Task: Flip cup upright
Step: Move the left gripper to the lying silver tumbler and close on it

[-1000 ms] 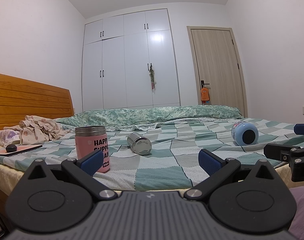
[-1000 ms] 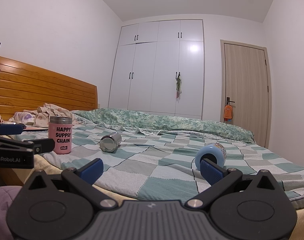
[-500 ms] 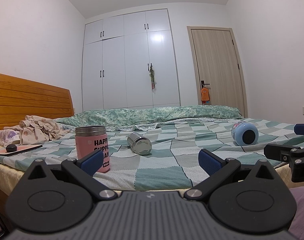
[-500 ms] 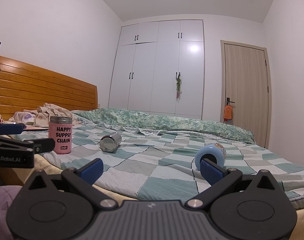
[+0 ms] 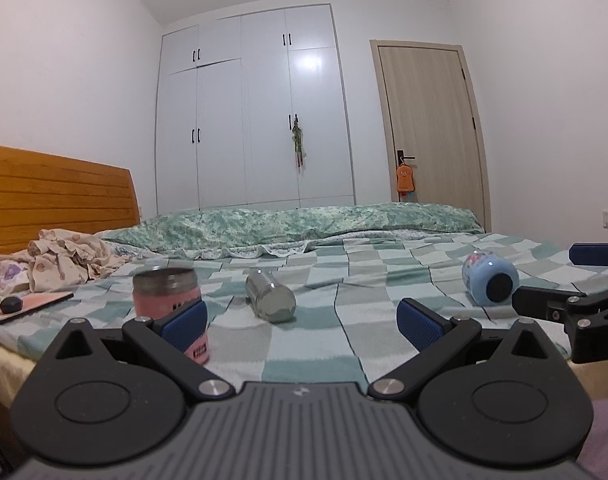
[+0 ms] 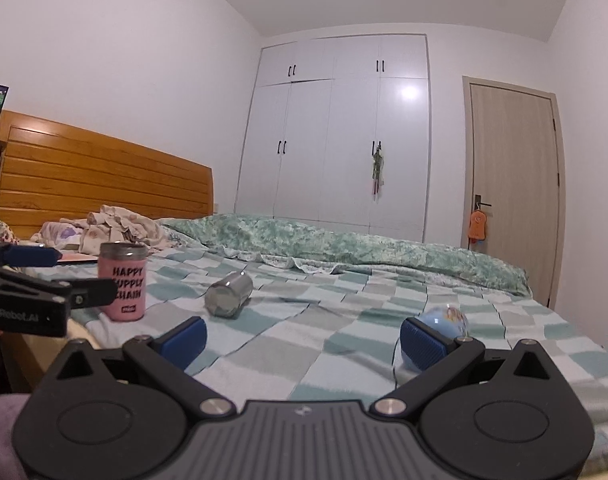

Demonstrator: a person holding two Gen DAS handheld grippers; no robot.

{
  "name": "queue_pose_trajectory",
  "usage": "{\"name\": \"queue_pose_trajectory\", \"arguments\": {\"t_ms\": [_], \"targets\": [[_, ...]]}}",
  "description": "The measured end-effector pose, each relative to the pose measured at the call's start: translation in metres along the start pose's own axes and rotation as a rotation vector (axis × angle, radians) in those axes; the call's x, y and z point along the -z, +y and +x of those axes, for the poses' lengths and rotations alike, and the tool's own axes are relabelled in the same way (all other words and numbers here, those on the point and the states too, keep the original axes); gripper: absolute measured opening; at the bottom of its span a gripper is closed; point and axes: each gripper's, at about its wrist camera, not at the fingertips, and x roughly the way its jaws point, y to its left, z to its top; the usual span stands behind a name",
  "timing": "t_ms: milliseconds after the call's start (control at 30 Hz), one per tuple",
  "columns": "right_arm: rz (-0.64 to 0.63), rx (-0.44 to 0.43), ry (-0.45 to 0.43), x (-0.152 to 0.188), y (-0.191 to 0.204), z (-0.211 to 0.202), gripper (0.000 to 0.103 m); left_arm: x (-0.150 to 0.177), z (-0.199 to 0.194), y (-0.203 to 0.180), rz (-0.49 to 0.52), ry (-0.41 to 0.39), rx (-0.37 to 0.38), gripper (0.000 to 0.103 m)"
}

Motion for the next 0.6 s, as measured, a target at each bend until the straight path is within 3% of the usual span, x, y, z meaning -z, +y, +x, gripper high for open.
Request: {"name": "queue_pose_trajectory", "arguments": {"t_ms": [600], "targets": [[-0.022, -0.103, 0.127, -0.058, -0.071, 0.192, 0.103, -0.066, 0.167, 0.002, 0.019, 0.234, -0.059, 0.103]]}}
